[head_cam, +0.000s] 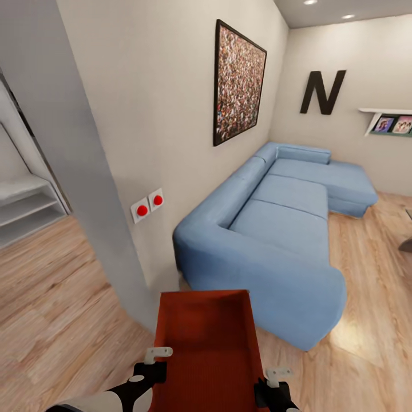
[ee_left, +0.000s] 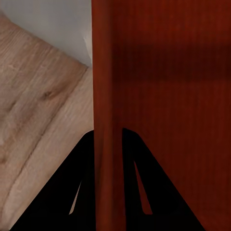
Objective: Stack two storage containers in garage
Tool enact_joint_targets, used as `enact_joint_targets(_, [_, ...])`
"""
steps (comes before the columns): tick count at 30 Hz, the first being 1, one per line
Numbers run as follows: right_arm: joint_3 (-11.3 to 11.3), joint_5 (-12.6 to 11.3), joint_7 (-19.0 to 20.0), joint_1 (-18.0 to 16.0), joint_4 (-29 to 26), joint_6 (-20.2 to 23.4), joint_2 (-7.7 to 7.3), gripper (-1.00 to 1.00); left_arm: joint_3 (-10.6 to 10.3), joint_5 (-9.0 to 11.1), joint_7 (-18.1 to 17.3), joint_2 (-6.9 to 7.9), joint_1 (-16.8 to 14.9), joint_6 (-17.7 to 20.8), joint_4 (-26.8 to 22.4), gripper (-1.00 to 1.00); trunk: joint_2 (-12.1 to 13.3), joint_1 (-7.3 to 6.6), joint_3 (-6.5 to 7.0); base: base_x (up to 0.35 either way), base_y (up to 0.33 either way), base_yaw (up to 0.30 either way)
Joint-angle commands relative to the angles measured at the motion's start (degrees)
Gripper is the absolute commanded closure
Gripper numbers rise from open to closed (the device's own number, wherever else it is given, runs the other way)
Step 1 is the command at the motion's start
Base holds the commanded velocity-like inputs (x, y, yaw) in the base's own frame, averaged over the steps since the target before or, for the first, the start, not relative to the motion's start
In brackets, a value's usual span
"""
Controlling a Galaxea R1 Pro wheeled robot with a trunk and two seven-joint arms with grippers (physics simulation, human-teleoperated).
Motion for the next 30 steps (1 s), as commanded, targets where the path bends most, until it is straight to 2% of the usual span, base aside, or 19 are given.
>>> enact_joint_targets(1, [1.1,2.0,-0.2,0.0,0.9,-0.2,-0.13,1.0,1.2,-0.7,-1.4,-0.07,-0.2,-0.2,0.2,1.0,-0.1,0.03,-0.11,0.0,0.0,0.299])
enact_joint_targets(30, [1.1,2.0,-0.2,0.0,0.9,-0.2,-0.05,1.0,1.2,-0.7,-1.4,-0.03,-0.2,-0.2,0.2,1.0,-0.1,0.03,-0.11,0.0,0.0,0.298])
